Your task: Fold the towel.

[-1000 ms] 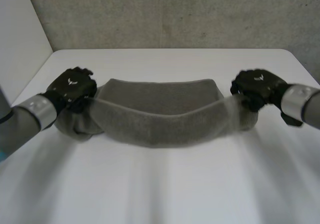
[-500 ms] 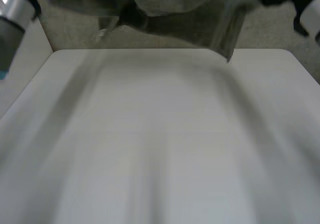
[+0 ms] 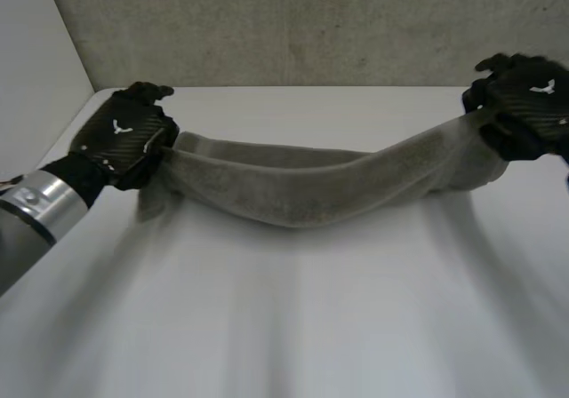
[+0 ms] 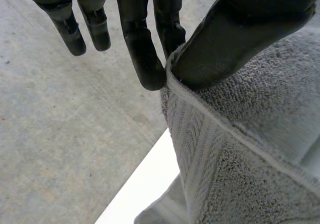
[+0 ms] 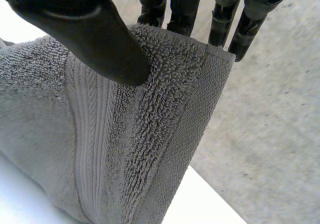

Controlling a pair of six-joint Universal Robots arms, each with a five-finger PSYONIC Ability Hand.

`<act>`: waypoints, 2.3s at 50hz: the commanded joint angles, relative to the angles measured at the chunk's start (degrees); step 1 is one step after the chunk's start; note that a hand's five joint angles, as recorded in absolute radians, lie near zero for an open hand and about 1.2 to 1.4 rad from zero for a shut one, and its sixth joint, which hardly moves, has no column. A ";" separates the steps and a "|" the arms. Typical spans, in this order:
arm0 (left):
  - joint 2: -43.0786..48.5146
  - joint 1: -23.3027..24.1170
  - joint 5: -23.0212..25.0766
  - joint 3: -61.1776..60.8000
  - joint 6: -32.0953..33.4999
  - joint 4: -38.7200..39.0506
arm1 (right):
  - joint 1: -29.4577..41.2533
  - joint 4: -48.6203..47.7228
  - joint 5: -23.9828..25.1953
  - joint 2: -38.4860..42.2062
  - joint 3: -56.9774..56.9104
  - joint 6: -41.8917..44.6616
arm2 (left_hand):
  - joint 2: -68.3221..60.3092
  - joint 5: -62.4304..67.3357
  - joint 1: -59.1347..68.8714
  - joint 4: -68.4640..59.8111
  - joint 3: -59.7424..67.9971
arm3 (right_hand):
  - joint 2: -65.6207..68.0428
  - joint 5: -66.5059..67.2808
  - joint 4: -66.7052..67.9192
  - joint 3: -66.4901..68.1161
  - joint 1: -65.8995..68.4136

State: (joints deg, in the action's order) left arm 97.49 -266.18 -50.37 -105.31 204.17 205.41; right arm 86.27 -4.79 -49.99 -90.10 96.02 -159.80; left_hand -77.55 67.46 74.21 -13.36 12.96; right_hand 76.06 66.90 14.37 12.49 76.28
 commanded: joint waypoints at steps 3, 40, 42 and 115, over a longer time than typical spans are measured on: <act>-13.45 -2.50 -0.17 -1.65 -0.70 -12.39 | -5.13 12.42 0.68 -11.66 -0.65 0.11 | -2.45 2.54 5.79 3.36 -2.96 | 3.94 3.10 -4.37 -2.49 3.72; 25.38 1.19 -0.87 27.97 6.33 -15.04 | 1.01 10.50 -7.93 21.02 -15.42 7.93 | -2.45 2.54 5.79 3.36 -2.96 | 3.94 3.10 -4.37 -2.49 3.72; 28.35 1.89 -0.70 31.64 6.24 -14.34 | 2.67 6.83 -10.12 23.29 -16.82 6.79 | -2.45 2.54 5.79 3.36 -2.96 | 3.94 3.10 -4.37 -2.49 3.72; 15.19 3.65 -2.72 11.11 -8.08 2.11 | 6.37 -5.67 -16.99 13.38 3.45 2.30 | 63.98 -63.89 -60.63 3.36 -2.96 | -66.06 -66.90 -4.37 -2.49 -66.28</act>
State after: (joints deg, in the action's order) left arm 116.80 -261.46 -53.41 -86.33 201.41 211.35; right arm 92.69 -10.35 -68.74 -72.90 90.34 -158.72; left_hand -15.30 3.63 17.63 -13.36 12.96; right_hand 14.56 3.63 14.37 12.49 13.99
